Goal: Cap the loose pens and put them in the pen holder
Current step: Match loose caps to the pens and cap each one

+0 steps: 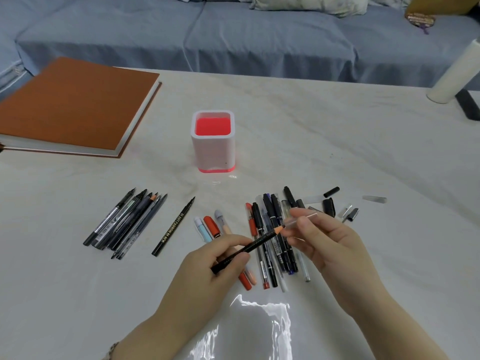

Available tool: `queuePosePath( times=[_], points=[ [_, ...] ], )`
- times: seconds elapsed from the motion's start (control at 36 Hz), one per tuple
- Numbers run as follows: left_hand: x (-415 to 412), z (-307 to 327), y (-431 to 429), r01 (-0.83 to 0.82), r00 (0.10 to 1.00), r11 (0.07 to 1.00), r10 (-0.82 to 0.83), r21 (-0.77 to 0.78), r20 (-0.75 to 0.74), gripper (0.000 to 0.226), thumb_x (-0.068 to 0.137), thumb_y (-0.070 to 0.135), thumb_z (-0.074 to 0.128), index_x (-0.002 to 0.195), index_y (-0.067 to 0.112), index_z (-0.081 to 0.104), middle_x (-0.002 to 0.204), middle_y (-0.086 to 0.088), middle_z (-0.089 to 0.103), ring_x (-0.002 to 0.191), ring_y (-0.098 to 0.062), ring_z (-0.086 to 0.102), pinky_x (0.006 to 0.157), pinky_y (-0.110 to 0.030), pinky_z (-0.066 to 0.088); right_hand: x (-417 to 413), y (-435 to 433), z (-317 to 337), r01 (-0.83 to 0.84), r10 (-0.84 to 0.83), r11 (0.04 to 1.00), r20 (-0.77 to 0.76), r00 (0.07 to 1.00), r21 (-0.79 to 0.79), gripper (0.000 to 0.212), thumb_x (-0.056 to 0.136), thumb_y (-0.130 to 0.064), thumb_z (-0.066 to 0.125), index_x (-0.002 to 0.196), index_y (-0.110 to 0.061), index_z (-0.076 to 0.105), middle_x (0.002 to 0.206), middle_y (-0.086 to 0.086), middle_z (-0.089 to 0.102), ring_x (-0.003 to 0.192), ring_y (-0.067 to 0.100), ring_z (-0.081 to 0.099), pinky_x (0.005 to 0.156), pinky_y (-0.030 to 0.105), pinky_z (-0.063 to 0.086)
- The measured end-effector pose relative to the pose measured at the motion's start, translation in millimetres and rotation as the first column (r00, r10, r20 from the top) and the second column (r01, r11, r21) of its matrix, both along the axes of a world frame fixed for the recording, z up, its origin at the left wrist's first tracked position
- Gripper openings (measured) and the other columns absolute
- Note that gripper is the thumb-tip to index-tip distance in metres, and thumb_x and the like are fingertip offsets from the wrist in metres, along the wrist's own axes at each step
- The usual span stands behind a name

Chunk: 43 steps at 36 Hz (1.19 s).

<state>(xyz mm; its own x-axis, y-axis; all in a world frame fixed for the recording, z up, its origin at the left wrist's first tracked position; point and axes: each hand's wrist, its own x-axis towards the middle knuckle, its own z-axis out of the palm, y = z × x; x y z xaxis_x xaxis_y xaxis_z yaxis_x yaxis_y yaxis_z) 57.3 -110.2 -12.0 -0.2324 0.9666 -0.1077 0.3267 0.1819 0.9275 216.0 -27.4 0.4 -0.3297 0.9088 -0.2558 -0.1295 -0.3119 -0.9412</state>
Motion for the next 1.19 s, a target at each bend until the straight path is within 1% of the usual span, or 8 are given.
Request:
queuePosePath(
  times=[0.47,0.64,0.78,0.83,0.89,0.97,1.08,1.19],
  points=[
    [2,2,-4,0.051,0.991,0.995,-0.04,0.086,-0.125,0.032,0.08,0.035,0.059,0.087,0.065,0.055,0.089,0.031,0.064,0.084,0.006,0.06,0.074,-0.006,0.045,0,-11,-5,-0.102,0.101,0.993,-0.006,0.995,-0.061,0.018,0.066,-0.02,0.06,0.078,-0.014,0.072,0.077,0.005,0.074,0.069,0.01,0.069,0.068,0.015,0.054],
    [6,2,-8,-0.002,0.993,0.999,0.007,-0.043,0.119,0.03,0.081,0.004,0.063,0.077,0.033,0.07,0.065,0.008,0.07,0.052,0.001,0.056,0.054,-0.01,0.044,-2,-16,-9,-0.135,0.135,0.99,-0.009,0.991,-0.037,0.018,0.084,-0.003,0.052,0.079,-0.01,0.068,0.075,0.005,0.073,0.069,0.01,0.067,0.066,0.015,0.053],
    [5,-3,-3,0.028,0.978,0.992,-0.002,-0.123,0.207,0.017,0.084,0.005,0.059,0.082,0.019,0.068,0.071,-0.009,0.071,0.051,-0.012,0.055,0.054,-0.019,0.045,-7,-18,-15,-0.129,0.13,0.991,0.034,0.991,-0.026,0.014,0.088,0.0,0.048,0.086,-0.008,0.06,0.075,0.003,0.074,0.067,0.007,0.067,0.064,0.014,0.053],
    [3,-2,-1,0.085,0.991,0.989,-0.071,-0.121,0.117,0.012,0.088,0.016,0.056,0.083,0.019,0.067,0.074,-0.003,0.072,0.055,-0.007,0.058,0.06,-0.017,0.046,-12,-19,-16,-0.122,0.123,0.992,0.032,0.992,-0.032,0.017,0.088,0.005,0.047,0.092,-0.01,0.055,0.07,0.001,0.072,0.064,0.007,0.066,0.061,0.014,0.052],
    [-2,-4,1,0.096,0.976,0.989,-0.117,-0.115,-0.183,0.017,0.091,0.033,0.05,0.086,0.024,0.065,0.078,0.008,0.07,0.07,-0.001,0.06,0.068,-0.015,0.045,-16,-16,-16,-0.099,0.101,0.995,0.063,0.993,-0.026,0.02,0.088,0.005,0.048,0.094,-0.013,0.053,0.064,0.0,0.068,0.057,0.007,0.064,0.058,0.014,0.053],
    [-24,-12,5,-0.012,0.812,1.0,0.007,-0.006,-0.584,0.032,0.087,0.043,0.039,0.092,0.023,0.064,0.088,0.012,0.063,0.084,-0.007,0.054,0.074,-0.027,0.046,-17,-1,-17,-0.06,0.033,0.992,0.224,0.974,0.112,0.018,0.089,-0.002,0.05,0.1,-0.015,0.053,0.068,-0.002,0.059,0.056,0.007,0.059,0.057,0.013,0.05],
    [-57,-33,9,-0.105,0.652,0.994,0.074,0.006,-0.755,0.026,0.08,0.02,0.05,0.095,0.007,0.065,0.092,-0.009,0.066,0.08,-0.03,0.063,0.068,-0.034,0.051,-22,20,-27,-0.248,-0.015,0.897,0.587,0.81,0.365,0.014,0.088,-0.016,0.055,0.095,-0.028,0.052,0.066,-0.007,0.049,0.056,0.003,0.047,0.059,0.006,0.04],
    [-65,-39,11,-0.191,0.622,0.978,0.055,-0.084,-0.781,0.027,0.08,0.006,0.058,0.107,0.004,0.062,0.096,-0.014,0.064,0.087,-0.035,0.058,0.071,-0.04,0.047,-38,25,-39,-0.409,-0.015,0.833,0.755,0.656,0.372,0.012,0.089,-0.022,0.053,0.09,-0.011,0.057,0.068,0.002,0.054,0.06,0.011,0.045,0.056,0.016,0.035]
  ],
)
